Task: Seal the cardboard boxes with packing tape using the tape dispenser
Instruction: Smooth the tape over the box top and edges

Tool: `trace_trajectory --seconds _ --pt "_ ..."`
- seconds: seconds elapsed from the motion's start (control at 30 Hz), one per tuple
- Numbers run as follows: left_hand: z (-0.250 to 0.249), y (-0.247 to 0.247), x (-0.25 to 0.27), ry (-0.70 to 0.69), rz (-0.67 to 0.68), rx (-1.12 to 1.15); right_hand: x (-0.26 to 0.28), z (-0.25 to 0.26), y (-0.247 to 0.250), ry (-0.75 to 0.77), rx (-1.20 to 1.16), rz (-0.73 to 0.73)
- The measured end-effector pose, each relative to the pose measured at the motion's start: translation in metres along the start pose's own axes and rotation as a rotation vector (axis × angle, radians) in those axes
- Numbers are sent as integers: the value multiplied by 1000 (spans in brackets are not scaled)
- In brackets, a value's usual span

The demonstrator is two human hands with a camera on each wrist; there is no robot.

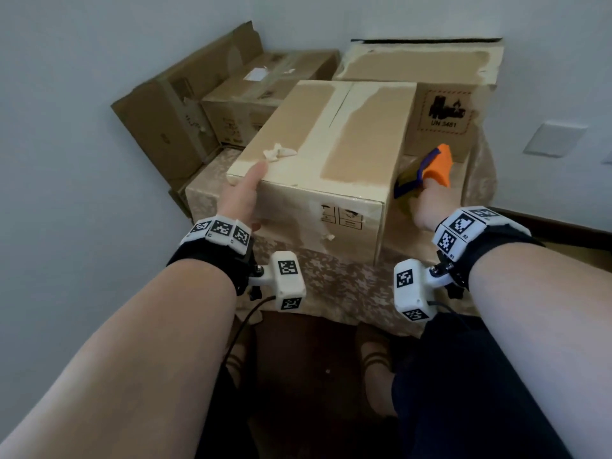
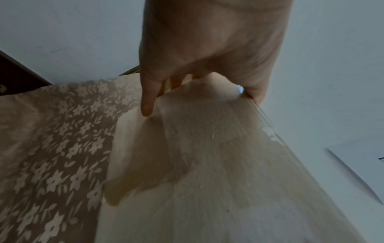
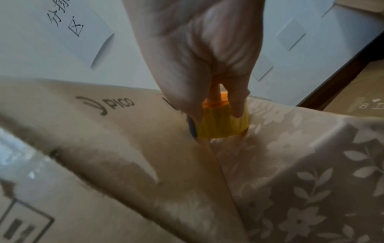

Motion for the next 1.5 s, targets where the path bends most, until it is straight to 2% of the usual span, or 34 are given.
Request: trace_trajectory --seconds 0.17,0.37,0.5,0.6,0.67,0.8,0.93,1.3,1.5 --pt "3 5 -2 12 15 59 2 7 2 -40 11 124" --pt "8 11 2 -35 65 97 11 15 5 -10 -152 120" --pt "13 16 2 -14 91 103 27 31 7 42 -265 81" --pt "17 20 4 18 113 124 37 34 5 -84 -416 96" --pt "20 22 7 26 126 148 46 34 4 -127 -563 154" --pt "22 20 14 3 204 195 62 45 3 -55 -762 358" --pt "15 20 29 -48 139 207 67 46 1 -14 -802 441" --pt "-34 26 93 -270 103 130 99 60 35 42 -902 390" --pt "-48 30 119 -346 132 181 102 76 64 99 -985 226"
Point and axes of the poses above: each hand's wrist, its own x-axis away from the middle knuckle, its own y-axis out of the back of the hand, z = x × y, the point moved 4 cm from there along -x, towards the middle knuckle, and after that the axes turned 14 degrees about y, right-handed, at the moved point
